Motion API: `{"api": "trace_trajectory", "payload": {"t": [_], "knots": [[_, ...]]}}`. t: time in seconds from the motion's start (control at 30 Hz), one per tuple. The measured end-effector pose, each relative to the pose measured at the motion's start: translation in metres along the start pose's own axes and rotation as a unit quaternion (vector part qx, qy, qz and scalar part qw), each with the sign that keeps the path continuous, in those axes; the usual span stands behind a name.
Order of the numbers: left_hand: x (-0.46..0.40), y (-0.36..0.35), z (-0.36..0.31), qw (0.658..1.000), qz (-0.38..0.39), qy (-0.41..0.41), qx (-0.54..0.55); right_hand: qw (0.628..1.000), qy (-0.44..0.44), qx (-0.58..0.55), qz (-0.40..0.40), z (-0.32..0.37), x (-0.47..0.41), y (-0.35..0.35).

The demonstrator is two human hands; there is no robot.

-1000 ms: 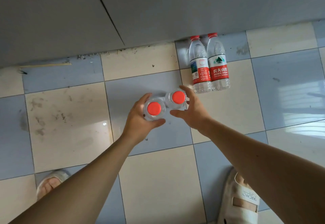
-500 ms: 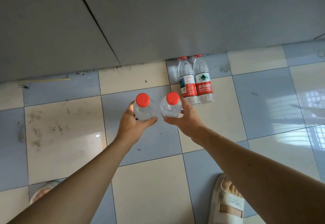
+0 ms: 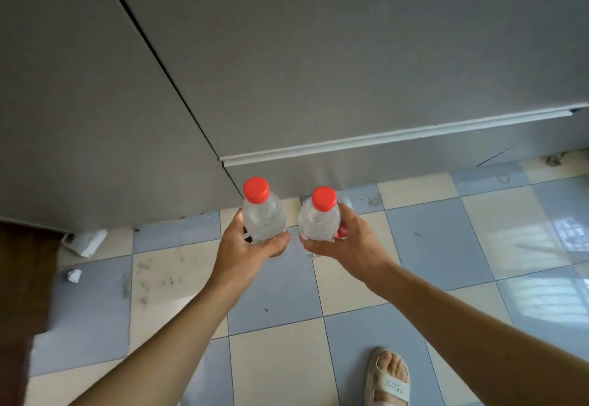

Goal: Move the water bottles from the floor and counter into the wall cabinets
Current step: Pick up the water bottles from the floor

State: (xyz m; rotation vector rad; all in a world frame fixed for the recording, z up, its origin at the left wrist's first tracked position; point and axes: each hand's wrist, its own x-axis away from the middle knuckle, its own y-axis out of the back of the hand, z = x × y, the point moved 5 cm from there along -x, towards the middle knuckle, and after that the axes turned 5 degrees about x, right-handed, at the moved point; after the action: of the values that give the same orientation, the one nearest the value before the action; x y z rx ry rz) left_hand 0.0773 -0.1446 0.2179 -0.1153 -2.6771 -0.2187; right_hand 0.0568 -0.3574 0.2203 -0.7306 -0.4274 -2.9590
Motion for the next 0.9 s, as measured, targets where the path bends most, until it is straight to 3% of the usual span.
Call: {"api": "trace_trajectory", "payload": {"t": [0.47,0.9], "knots": [[0.141,0.095,-0.363,0.984,0.006,-0.178,-0.01,0.987,0.159,-0.016,-0.011,0.367,0.152,0.077],[0.227,0.252,-0.62,0.936,-0.033,-0.35,0.025,0.941,0.32,-0.063,-0.09,0.649,0.232,0.034]]}}
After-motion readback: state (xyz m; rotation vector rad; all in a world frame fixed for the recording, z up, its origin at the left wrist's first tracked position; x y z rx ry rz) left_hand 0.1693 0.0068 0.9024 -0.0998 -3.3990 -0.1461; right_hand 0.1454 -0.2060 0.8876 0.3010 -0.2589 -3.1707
